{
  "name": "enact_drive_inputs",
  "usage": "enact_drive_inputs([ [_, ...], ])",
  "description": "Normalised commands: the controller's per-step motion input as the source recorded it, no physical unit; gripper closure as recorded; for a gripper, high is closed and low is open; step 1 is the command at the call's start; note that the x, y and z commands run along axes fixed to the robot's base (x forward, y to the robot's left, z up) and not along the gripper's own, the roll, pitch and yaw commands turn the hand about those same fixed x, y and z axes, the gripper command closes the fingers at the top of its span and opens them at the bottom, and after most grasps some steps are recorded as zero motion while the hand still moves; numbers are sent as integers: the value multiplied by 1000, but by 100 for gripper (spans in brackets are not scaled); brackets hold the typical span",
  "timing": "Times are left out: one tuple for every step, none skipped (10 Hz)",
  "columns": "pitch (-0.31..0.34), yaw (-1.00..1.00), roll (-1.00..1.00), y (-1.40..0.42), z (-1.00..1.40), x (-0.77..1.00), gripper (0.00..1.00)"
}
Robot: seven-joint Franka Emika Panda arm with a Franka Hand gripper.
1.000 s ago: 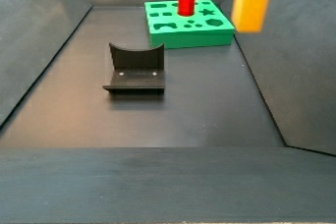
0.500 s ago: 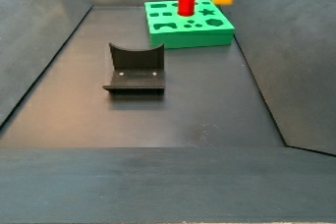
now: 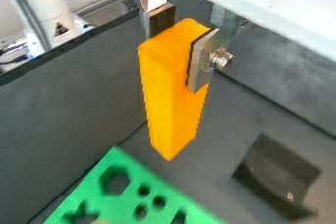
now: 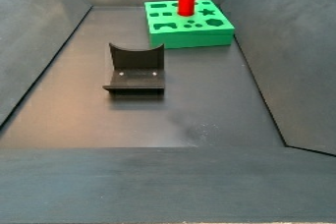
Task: Pick up the rectangle object. Move up. Move to above the board. Insert the rectangle object.
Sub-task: Move to above the board, then insert the rectangle object.
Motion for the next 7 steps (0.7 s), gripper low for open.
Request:
enact_drive_inputs([
  [124, 12, -1, -1000, 86, 295, 100],
  [131, 7, 4, -1000, 91, 315, 100],
  [132, 12, 3, -1000, 93, 331, 100],
  [134, 10, 11, -725, 78, 273, 100],
  [128, 3, 16, -548, 67, 224, 100],
  [103, 12, 31, -292, 43, 135, 100],
  [0, 37, 0, -77, 0, 0, 100],
])
